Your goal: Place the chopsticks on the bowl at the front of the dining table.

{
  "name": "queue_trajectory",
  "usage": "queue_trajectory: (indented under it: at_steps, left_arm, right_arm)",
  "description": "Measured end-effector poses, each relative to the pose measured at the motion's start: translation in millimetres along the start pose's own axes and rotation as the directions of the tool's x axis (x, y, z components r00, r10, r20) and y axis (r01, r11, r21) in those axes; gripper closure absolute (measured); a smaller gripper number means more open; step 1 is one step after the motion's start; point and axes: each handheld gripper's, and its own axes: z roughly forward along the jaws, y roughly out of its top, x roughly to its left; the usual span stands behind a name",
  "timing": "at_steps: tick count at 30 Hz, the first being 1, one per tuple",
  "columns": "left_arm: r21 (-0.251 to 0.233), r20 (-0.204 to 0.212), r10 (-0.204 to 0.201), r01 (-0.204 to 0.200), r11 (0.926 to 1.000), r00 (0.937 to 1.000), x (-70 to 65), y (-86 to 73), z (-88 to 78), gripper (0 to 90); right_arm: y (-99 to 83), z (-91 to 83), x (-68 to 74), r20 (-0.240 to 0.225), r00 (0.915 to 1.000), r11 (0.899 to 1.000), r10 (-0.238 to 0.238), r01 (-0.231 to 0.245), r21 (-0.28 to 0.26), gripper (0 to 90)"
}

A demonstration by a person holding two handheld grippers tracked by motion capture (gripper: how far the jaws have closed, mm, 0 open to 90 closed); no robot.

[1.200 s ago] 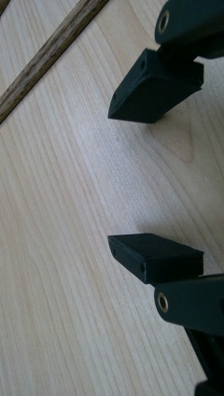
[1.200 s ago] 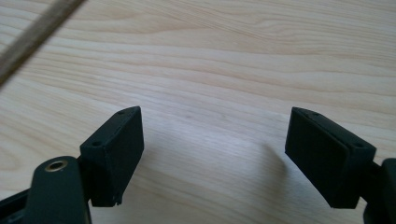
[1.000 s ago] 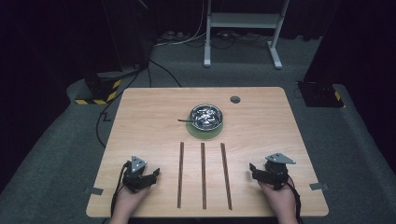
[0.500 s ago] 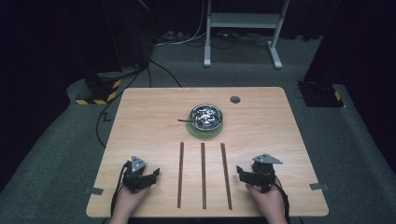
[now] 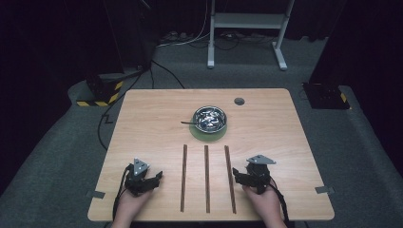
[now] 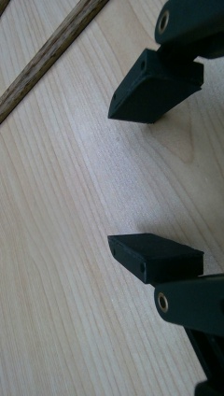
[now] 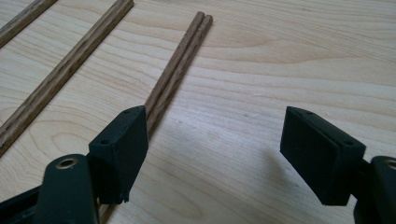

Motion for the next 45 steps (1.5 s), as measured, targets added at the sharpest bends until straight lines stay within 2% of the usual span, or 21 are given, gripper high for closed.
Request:
queue_trajectory:
  at_steps: [6,27,37,42,45]
  left_arm:
    - [0.000,0.000,0.000,0.000,1.0000,1.0000,0.1,0.0,0.0,33.2]
    - [0.000,0.000,0.000,0.000,1.0000,1.0000,0.0,0.0,0.0,33.2]
    - [0.000,0.000,0.000,0.000,1.0000,1.0000,0.1,0.0,0.0,33.2]
    - [0.000,0.000,0.000,0.000,1.0000,1.0000,0.0,0.0,0.0,33.2]
    - [0.000,-0.001,-0.001,0.001,1.0000,1.0000,0.0,0.0,0.0,33.2]
  right_arm:
    - [0.1,3.0,8.1,0.003,0.9998,1.000,-0.020,0.020,0.008,23.2]
    - [-1.7,6.9,15.7,0.007,0.9984,0.998,-0.056,0.056,0.022,26.8]
    - [-2.4,4.4,9.3,0.028,0.9983,0.998,-0.050,0.050,0.027,28.9]
    - [-4.2,1.6,2.1,0.034,0.9986,0.999,-0.042,0.041,0.025,33.6]
    - [-4.5,-0.8,0.7,0.022,0.9991,0.999,-0.038,0.037,0.030,42.3]
